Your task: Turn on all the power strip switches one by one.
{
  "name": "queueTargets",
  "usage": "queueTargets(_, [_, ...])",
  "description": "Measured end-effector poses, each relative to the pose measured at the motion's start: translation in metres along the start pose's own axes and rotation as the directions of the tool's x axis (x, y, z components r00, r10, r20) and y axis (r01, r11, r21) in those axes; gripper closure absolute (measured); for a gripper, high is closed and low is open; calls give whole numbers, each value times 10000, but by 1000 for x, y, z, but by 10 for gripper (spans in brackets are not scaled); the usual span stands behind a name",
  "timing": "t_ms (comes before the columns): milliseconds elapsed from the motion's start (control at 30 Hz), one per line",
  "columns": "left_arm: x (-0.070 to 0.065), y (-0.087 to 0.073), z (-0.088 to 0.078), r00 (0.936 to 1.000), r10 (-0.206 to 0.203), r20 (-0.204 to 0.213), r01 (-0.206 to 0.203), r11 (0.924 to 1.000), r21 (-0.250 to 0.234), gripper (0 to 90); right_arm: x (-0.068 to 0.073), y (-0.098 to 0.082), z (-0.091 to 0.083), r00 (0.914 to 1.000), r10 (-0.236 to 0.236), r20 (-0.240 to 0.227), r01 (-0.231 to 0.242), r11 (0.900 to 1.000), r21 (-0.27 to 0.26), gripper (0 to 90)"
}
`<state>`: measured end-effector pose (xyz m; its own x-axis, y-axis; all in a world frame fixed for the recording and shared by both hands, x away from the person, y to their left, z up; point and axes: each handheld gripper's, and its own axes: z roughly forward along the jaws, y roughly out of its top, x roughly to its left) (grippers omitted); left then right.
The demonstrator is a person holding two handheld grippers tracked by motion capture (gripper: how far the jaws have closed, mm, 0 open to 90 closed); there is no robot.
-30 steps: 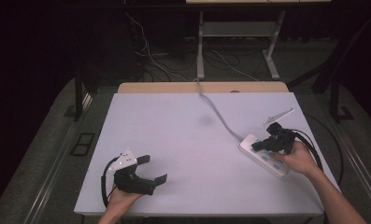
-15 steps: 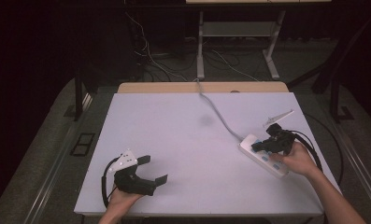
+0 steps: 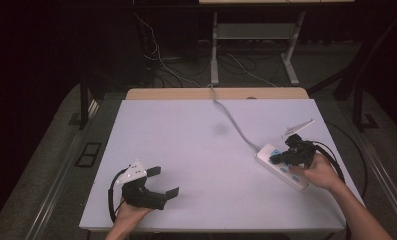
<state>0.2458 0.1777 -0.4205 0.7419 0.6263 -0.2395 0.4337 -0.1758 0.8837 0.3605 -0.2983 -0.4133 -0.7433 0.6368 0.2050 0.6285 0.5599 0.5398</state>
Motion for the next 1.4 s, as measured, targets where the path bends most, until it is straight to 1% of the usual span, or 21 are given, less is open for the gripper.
queueTargets(100, [1, 0, 0, 10000, 9, -11, -9, 10000, 55, 0, -1, -1, 0, 9999, 133, -67, -134, 9999, -69, 900])
queueTargets(167, [0, 0, 1, 10000, 22, 0, -22, 10000, 78, 0, -3, -2, -1, 9996, 191, -194, -195, 9996, -190, 900])
queueTargets(233, [0, 0, 1, 10000, 11, -5, -11, 10000, 78, 0, -3, -2, -2, 9996, 254, -156, -257, 9996, -138, 900])
queueTargets(300, [0, 0, 1, 10000, 0, -16, 0, 10000, 71, 0, -2, -1, -3, 9998, 193, -87, -194, 9997, -135, 900])
queueTargets(333, [0, 0, 1, 10000, -5, -28, 5, 10000, 74, 0, -1, -1, -3, 9997, 198, -131, -200, 9997, -165, 899])
queueTargets(433, [0, 0, 0, 10000, -8, -33, 8, 10000, 53, 0, 0, 1, -6, 9997, 201, -113, -205, 9991, -383, 899])
queueTargets(600, [0, 0, 0, 10000, -4, -13, 4, 10000, 58, 0, 2, 1, -12, 9997, 241, 61, -236, 9975, -672, 896])
queueTargets(667, [0, 0, 1, 10000, -26, -1, 26, 10000, 53, 0, 3, 1, -15, 9996, 256, 144, -243, 9964, -808, 868])
queueTargets(800, [-1, 0, 1, 10000, -7, 34, 7, 10000, 24, 0, 6, -1, -23, 9987, 444, 254, -414, 9932, -1090, 811])
queueTargets(967, [-2, 0, 1, 10000, -26, 54, 26, 10000, -15, 0, 13, -3, -35, 9971, 596, 474, -518, 9871, -1518, 683])
queueTargets(1167, [-3, 0, 0, 10000, -46, 85, 46, 10000, -73, 0, 19, -10, -44, 9936, 990, 551, -864, 9767, -1964, 475])
queueTargets(1233, [-3, 0, 0, 9999, -62, 88, 63, 9999, -88, 0, 22, -12, -46, 9926, 1059, 587, -913, 9730, -2118, 399])
queueTargets(1333, [-3, 1, 0, 9999, -75, 77, 76, 9999, -109, 0, 29, -17, -48, 9898, 1257, 673, -1068, 9665, -2336, 223])
queueTargets(1400, [-3, 1, -1, 9999, -77, 65, 78, 9999, -136, 0, 33, -20, -49, 9867, 1460, 721, -1237, 9599, -2516, 88])
